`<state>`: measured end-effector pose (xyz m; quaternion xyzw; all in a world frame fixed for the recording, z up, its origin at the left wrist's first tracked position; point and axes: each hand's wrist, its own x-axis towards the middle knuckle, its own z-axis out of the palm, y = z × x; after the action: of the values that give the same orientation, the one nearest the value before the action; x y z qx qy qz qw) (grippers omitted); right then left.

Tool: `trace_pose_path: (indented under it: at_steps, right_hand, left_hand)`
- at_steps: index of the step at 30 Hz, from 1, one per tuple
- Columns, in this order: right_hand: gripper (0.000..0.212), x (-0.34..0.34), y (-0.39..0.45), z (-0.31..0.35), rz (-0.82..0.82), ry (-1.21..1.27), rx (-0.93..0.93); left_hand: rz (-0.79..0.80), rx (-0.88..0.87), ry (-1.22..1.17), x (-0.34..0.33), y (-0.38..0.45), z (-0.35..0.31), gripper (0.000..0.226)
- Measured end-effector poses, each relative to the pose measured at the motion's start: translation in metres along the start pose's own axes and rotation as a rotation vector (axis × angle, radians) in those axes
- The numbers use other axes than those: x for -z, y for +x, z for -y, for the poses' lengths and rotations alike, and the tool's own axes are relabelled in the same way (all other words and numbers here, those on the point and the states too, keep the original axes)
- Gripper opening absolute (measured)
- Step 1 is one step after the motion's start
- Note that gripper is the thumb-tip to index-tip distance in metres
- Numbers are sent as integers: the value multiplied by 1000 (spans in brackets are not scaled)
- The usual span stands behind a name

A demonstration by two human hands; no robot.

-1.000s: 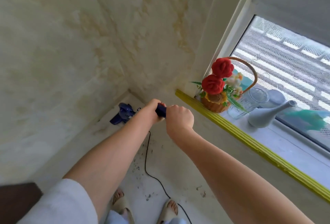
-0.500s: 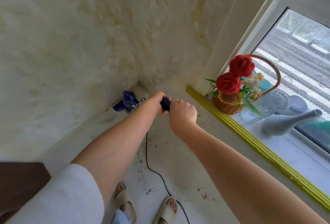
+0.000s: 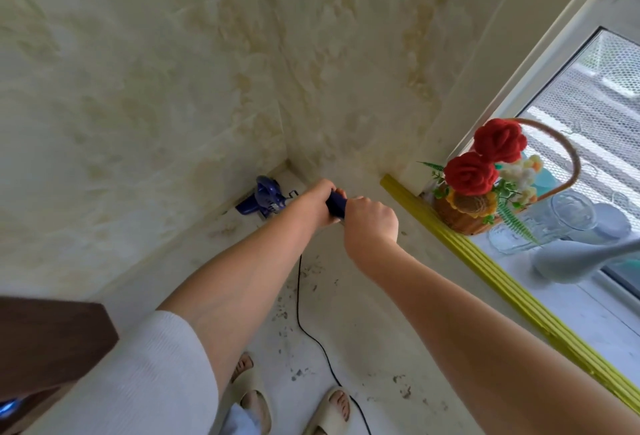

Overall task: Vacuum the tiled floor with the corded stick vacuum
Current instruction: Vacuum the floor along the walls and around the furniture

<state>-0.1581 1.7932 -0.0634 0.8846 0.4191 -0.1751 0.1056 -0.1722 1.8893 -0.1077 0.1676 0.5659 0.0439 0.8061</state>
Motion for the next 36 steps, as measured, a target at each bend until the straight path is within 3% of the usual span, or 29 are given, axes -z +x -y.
trace_pose_path:
  at_steps: [5,12,26,36]
  right_hand:
    - [34,13,-13,-17,-4,-31,-47]
    - [29,19,-31,-40,-7,23,-163]
    - [27,-6,41,-44,-89,33,-188]
    - [25,-9,40,-39,-83,54,-196]
  left_hand:
    - [87,3,135,-16,-15,10,28]
    - [194,30,127,-38,-26,29,28]
    - [154,-40,48,-54,37,-3,33]
    - [113,6,94,-53,43,-8,30]
